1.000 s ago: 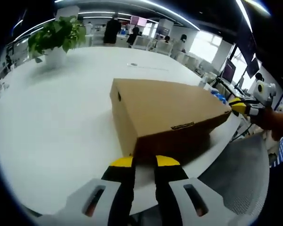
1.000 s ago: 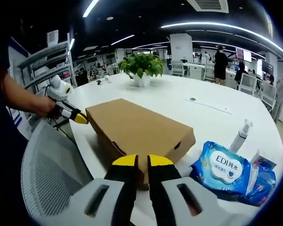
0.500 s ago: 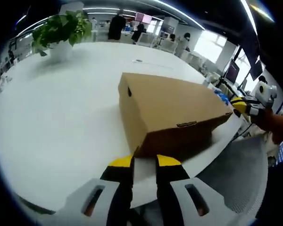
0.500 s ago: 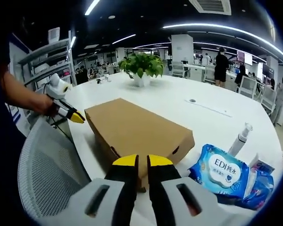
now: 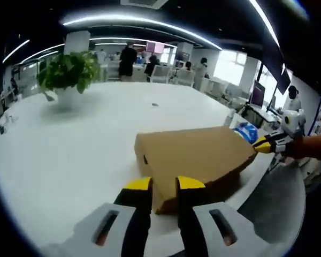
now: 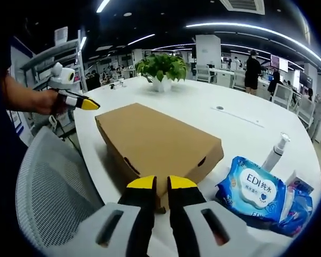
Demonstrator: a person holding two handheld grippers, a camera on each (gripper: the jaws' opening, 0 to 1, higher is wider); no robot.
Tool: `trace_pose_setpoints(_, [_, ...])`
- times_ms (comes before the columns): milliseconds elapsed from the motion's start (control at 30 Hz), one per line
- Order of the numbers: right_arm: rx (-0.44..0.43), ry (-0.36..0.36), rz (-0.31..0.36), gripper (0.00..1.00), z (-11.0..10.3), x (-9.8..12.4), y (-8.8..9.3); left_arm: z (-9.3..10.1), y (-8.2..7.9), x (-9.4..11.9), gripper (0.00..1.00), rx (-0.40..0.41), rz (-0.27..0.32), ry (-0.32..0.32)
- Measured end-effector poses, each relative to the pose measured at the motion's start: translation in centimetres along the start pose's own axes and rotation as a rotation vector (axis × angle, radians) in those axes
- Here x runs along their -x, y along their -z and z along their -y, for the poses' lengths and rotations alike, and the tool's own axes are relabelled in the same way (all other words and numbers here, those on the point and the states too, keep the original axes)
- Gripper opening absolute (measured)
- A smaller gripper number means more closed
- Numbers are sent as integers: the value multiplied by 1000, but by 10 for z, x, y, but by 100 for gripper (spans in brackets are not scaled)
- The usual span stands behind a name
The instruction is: Operate the shoe box by opening the lid, removing the specified soft item, and placing it in the target area until the item is outside and the box remains undamaged.
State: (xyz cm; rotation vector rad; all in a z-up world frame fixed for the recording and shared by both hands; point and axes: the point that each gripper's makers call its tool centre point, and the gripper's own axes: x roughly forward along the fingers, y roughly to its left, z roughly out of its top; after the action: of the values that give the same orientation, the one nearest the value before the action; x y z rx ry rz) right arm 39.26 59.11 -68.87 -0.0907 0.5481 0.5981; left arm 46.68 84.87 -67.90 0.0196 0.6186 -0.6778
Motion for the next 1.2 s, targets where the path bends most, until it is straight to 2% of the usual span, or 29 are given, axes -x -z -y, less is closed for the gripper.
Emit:
trace_pose_setpoints(33, [-2, 0, -1, 6, 0, 0, 1, -1, 4, -4, 15, -11, -24, -5])
trace_pose_setpoints(200, [0, 1, -5, 6, 1, -1, 2, 4, 14, -12, 17, -25, -67, 6])
trace_pose_setpoints(433, [34, 2, -31, 7, 0, -6, 11, 1, 17, -14, 16, -36, -79, 9])
trace_pose_setpoints(600, [40, -3, -30, 7, 0, -7, 11, 0, 20, -16, 17, -46, -95, 4])
trace_pose_setpoints(733, [34, -2, -38, 8, 0, -5, 9, 1, 18, -14, 17, -15, -94, 8])
trace_pose_setpoints(800, [22, 6, -2, 9, 1, -1, 0, 1, 13, -10, 18, -8, -72, 9])
trace_pose_setpoints(900, [4, 15, 14, 17, 4, 5, -4, -1, 11, -5, 22, -43, -47, 0])
trace_pose_setpoints(1100, [0, 14, -28, 29, 8, 9, 16, 7, 20, 3, 32, -91, -38, 51])
trace_pose_setpoints(1167, [-6, 0, -45, 32, 6, 9, 22, 7, 25, 3, 32, -171, -47, 45])
trace_pose_setpoints(1200, [2, -5, -70, 32, 5, 7, 29, 11, 32, 2, 32, -194, -82, 54])
